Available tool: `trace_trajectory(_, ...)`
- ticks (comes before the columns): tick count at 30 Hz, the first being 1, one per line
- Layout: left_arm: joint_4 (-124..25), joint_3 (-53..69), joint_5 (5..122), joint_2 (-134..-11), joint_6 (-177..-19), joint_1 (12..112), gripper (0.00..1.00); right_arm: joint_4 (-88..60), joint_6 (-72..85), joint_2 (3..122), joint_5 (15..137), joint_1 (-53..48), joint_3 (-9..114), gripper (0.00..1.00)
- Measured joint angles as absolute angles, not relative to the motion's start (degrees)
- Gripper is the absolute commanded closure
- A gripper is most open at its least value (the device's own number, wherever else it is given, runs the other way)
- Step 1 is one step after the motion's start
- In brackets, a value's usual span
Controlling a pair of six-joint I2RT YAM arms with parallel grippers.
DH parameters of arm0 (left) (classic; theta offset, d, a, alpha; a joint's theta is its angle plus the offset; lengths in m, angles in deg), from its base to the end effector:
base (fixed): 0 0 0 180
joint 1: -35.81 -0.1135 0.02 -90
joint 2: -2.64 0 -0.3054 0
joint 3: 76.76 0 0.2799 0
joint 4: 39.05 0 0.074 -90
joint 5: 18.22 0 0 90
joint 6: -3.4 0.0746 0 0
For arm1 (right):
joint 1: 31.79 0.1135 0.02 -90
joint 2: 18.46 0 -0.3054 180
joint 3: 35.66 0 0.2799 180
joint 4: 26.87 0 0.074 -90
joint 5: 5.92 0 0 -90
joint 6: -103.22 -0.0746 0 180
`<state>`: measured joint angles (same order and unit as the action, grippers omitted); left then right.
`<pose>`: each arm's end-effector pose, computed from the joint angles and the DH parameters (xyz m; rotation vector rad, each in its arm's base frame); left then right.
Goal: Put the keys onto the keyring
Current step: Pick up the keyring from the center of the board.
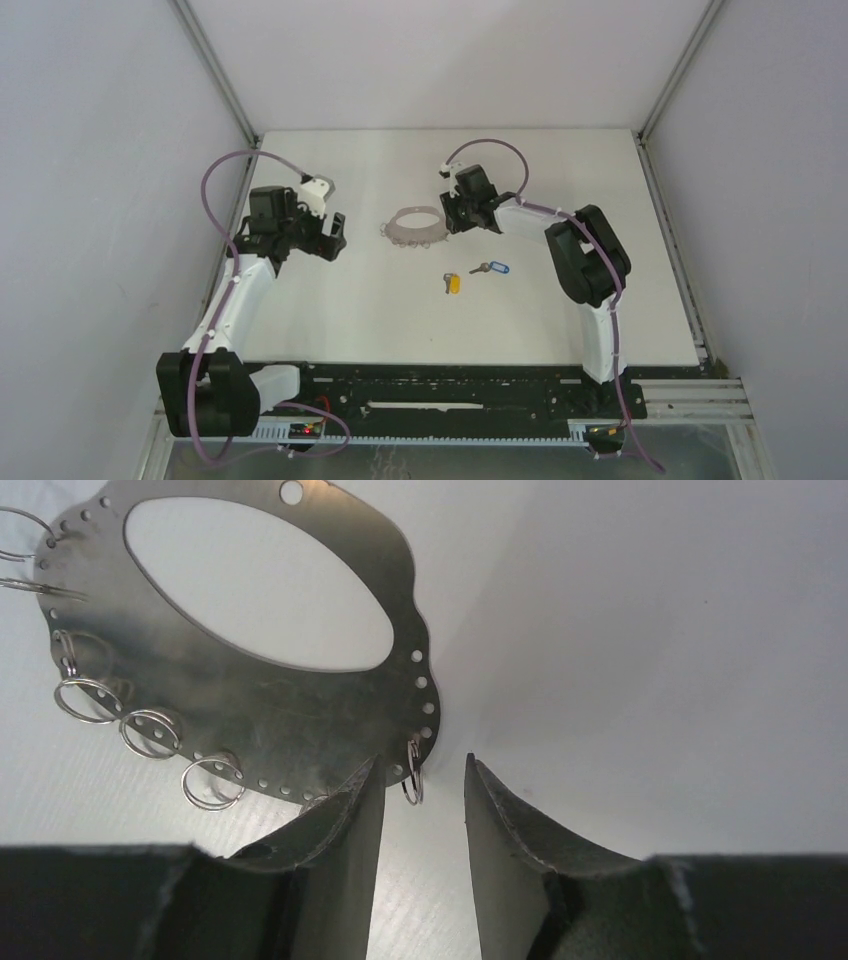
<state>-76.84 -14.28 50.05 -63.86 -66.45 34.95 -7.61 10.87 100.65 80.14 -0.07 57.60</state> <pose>0.2846 -0.0234 0.2784 0.5652 2.1774 -0.2402 0.4441 0.2805 0.1531 -0.6377 2.2998 0.3673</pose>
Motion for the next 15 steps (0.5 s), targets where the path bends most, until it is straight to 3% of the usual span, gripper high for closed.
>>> trace_trajectory(8,-78.0,-14.3,50.1,-63.9,-65.0,34.9,0.06,-5.8,10.8,102.2,80.5,0.1,59.7,0.66)
trace_trajectory(14,-79.0,-14.3,49.9,-63.9,-63.9,34.9,0.08,-5.5,11.0,103.1,80.1,0.1,60.6,1.00)
trace_trajectory(15,-79.1,-14.3,49.9,-63.9,-63.6,34.9,0.08,-5.4,11.0,103.3,79.9,0.1,60.7,1.00)
